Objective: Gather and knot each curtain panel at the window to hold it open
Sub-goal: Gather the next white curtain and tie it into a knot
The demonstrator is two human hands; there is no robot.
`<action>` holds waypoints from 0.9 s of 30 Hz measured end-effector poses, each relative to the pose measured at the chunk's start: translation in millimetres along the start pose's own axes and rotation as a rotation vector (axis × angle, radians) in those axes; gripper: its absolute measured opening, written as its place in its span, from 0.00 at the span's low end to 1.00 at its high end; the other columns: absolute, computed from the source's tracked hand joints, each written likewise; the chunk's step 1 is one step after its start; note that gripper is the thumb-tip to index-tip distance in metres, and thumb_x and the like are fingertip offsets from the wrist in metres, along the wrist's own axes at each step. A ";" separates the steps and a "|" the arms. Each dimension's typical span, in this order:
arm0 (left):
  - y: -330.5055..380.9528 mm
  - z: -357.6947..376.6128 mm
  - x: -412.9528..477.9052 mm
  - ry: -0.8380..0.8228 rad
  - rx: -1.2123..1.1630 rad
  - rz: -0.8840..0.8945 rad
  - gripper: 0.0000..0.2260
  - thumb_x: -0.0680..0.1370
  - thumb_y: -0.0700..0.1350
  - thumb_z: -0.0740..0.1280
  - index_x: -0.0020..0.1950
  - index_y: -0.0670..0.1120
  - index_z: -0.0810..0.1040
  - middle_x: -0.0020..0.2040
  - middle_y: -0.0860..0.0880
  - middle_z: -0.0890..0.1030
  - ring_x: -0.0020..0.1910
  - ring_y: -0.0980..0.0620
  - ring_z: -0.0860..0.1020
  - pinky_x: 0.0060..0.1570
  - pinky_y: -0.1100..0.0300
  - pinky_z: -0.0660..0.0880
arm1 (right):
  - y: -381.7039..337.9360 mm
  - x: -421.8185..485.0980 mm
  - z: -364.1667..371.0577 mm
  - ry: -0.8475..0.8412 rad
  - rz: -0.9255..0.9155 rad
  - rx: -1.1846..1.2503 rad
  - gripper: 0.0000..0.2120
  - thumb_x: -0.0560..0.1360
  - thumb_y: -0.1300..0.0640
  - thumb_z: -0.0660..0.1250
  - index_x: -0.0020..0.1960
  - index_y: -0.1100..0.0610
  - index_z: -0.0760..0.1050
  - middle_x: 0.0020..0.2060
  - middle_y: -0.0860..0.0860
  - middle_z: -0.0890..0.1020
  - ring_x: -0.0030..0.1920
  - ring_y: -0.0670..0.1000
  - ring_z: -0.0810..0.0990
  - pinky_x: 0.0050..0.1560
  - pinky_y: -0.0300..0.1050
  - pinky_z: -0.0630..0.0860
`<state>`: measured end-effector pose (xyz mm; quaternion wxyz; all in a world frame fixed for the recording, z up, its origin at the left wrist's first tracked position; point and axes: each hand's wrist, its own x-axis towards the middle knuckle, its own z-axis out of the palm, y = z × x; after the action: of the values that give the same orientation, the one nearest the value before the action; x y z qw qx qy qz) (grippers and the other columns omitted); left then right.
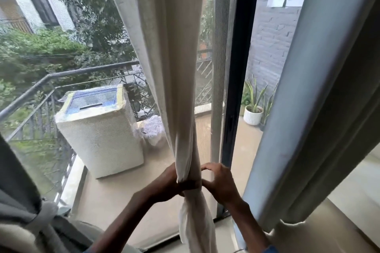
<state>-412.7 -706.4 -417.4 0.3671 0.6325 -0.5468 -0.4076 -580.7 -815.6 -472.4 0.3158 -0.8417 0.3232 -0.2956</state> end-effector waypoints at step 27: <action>-15.7 -3.6 24.6 0.286 0.446 -0.088 0.22 0.81 0.59 0.61 0.44 0.41 0.76 0.36 0.43 0.81 0.34 0.44 0.79 0.34 0.50 0.74 | -38.4 -30.2 23.0 -0.031 0.259 0.292 0.15 0.66 0.45 0.81 0.45 0.52 0.81 0.39 0.44 0.86 0.40 0.41 0.84 0.45 0.39 0.81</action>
<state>-401.5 -728.7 -433.1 0.2741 0.7722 -0.5375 -0.1990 -569.5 -762.9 -467.9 0.4750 -0.7427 0.3775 -0.2833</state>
